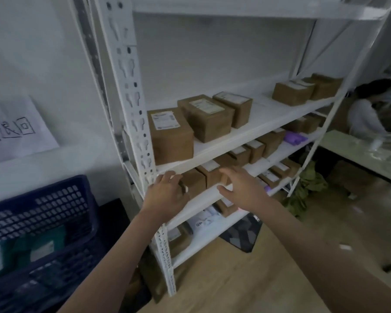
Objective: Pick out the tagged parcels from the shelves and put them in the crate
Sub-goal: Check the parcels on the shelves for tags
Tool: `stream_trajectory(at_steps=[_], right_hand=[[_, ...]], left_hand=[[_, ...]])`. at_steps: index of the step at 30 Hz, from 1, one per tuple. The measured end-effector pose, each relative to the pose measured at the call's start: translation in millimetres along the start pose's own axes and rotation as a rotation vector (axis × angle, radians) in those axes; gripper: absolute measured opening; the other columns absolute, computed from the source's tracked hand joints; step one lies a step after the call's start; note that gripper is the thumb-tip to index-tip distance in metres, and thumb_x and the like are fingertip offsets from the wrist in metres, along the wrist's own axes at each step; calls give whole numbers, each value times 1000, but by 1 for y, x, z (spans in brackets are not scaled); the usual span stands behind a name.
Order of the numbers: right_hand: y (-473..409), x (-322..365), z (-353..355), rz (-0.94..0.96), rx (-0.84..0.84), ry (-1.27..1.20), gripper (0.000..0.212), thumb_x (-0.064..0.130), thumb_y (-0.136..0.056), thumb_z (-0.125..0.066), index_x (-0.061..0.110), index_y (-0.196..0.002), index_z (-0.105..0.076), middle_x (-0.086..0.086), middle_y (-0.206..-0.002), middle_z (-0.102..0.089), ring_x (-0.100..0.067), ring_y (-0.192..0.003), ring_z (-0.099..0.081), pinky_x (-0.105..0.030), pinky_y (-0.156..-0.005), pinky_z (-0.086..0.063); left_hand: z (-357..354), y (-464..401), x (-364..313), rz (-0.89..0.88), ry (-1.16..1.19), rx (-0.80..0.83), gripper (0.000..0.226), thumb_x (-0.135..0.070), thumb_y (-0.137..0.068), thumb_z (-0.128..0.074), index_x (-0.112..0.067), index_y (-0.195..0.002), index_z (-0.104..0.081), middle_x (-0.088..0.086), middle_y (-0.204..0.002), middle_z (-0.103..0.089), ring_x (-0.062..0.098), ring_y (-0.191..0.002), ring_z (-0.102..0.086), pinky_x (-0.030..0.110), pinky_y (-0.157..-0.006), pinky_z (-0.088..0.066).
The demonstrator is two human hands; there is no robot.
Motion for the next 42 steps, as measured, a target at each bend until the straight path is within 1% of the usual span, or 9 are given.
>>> stream_trajectory(at_steps=[6, 10, 13, 20, 23, 29, 32, 36, 42], right_hand=[[-13, -94, 43, 47, 37, 51, 58, 42, -99, -58, 16, -149, -45, -5, -136, -55, -21, -121, -52, -31, -88, -45], [-25, -149, 63, 57, 53, 30, 57, 42, -100, -56, 19, -150, -43, -3, -145, -50, -18, -127, -49, -32, -97, -47], [-43, -191, 71, 51, 54, 7, 58, 44, -100, -56, 23, -152, -41, -1, -147, -48, -18, -126, -52, -31, -98, -46], [-120, -284, 85, 117, 31, -14, 58, 45, -99, -57, 22, -150, -43, 1, -137, -56, -18, -118, -56, -31, -84, -48], [-153, -324, 95, 147, 58, 10, 55, 42, -99, -58, 20, -149, -45, 2, -137, -55, -18, -112, -56, -26, -77, -38], [-209, -414, 137, 134, 10, -62, 50, 38, -97, -62, 18, -141, -53, 0, -135, -57, -18, -123, -51, -31, -95, -45], [-234, -460, 152, 148, 27, -55, 51, 44, -96, -60, 22, -141, -52, 3, -136, -57, -18, -123, -52, -38, -98, -49], [-273, -523, 172, 172, 16, -57, 48, 40, -97, -61, 20, -140, -53, 0, -133, -57, -20, -122, -51, -41, -94, -51], [-317, -597, 199, 304, 99, -76, 52, 39, -98, -61, 18, -145, -50, -2, -138, -55, -21, -127, -48, -43, -96, -50]], left_hand=[[-30, -38, -83, 39, -27, -41, 61, -56, -93, -53, -24, -144, -45, -4, -147, -43, 21, -131, -44, 39, -97, -47], [-52, -66, -127, 79, -29, 13, 66, -65, -89, -36, -24, -138, -48, -5, -142, -46, 21, -127, -47, 41, -95, -51], [-69, -98, -152, 95, 19, 5, 59, -62, -92, -41, -27, -139, -47, -6, -140, -49, 19, -127, -49, 43, -98, -51], [-104, -199, -208, 69, 51, -84, 62, -54, -92, -57, -23, -145, -46, -6, -145, -50, 17, -132, -47, 37, -105, -44], [-113, -244, -228, 95, 74, -113, 61, -56, -92, -54, -25, -144, -45, -8, -145, -49, 15, -131, -47, 34, -105, -43], [-140, -326, -281, 90, 92, -103, 58, -54, -94, -55, -28, -145, -45, -9, -146, -50, 13, -132, -49, 30, -107, -40], [-147, -362, -310, 136, 133, -136, 59, -55, -93, -59, -31, -145, -45, -13, -138, -55, 9, -122, -55, 23, -97, -42], [-155, -417, -349, 209, 52, -221, 55, -57, -93, -54, -35, -143, -44, -15, -119, -64, 7, -92, -63, 22, -75, -45], [-171, -469, -398, 404, -81, -245, 57, -58, -94, -53, -34, -144, -42, -12, -109, -65, 10, -85, -62, 29, -75, -51]])
Point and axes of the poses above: each hand's wrist, its own y-axis away from the middle knuckle, its own z-axis out of the back of the hand, x = y × z, the point moved 5 cm from there along -y, towards the middle knuckle
